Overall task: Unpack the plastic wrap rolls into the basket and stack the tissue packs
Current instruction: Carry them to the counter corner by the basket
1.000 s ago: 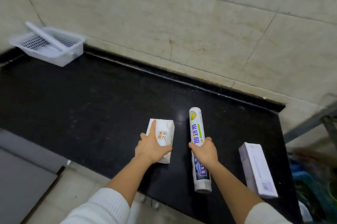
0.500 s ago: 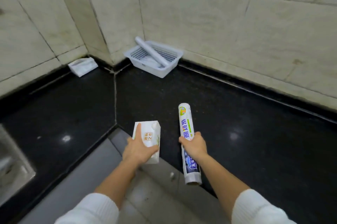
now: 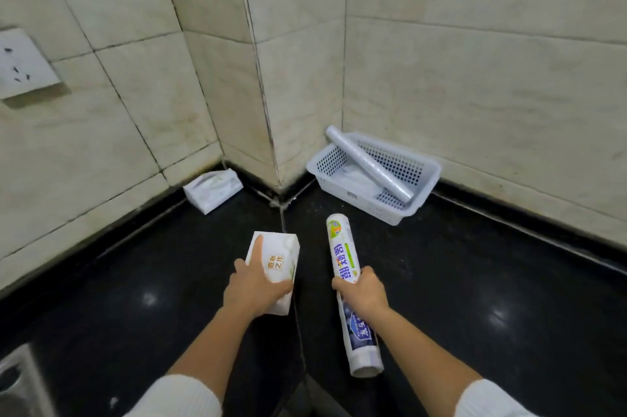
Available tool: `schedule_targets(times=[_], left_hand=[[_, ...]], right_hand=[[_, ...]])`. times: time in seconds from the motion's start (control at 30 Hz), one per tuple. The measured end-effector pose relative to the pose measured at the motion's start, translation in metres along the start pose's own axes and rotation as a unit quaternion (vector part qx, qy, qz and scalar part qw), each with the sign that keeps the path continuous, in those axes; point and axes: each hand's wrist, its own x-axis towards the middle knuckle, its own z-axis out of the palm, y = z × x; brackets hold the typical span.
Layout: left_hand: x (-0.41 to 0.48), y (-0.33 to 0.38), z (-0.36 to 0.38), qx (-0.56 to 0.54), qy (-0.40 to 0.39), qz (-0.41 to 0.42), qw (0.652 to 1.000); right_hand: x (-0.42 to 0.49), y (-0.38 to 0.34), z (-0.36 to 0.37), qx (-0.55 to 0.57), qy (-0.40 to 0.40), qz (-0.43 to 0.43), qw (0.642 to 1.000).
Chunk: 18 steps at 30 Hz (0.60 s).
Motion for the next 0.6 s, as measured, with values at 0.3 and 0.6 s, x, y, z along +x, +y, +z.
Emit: schedule_targets(times=[0.3, 0.6], left_hand=[[0.154, -0.029, -0.049, 0.04, -0.003, 0.035, 0.999], [0.207, -0.062, -0.049, 0.115, 0.025, 0.097, 0.988]], right_hand=[[0.084, -0.065, 0.062, -0.055, 0.029, 0.02, 0.998], [0.091, -0.076, 0.101, -0.118, 0.047, 0.062, 0.99]])
